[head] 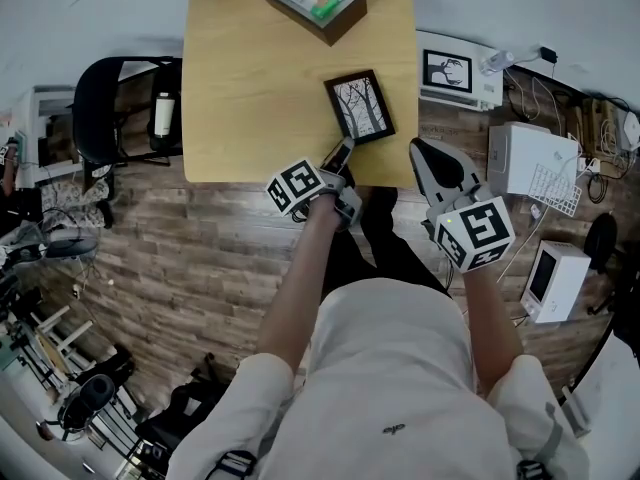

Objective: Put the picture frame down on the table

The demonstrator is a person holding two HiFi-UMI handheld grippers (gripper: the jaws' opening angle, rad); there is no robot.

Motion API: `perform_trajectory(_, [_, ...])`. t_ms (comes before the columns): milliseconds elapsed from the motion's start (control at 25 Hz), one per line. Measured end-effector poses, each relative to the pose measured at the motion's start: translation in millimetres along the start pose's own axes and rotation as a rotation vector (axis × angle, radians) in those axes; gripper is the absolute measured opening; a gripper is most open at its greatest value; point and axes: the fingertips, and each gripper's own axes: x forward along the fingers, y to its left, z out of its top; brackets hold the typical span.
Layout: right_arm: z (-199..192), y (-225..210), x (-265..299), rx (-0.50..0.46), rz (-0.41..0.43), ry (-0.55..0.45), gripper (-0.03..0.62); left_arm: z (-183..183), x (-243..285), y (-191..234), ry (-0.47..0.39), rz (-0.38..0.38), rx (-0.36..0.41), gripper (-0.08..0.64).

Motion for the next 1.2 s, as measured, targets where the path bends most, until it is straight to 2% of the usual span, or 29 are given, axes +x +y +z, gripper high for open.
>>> perform_trajectory(960, [-8.4,0.5,-0.9,0.013,0.005,0.007,-0.002,11.2,8.1,25.1,-0.025,0.205,0.237,0.080])
perform_trajectory(1200, [-10.3,-0.9,-4.2,0.014,0.002,0.008,-0.002,9.5,7.5,25.2,-0.026,0.220,0.249,0.077])
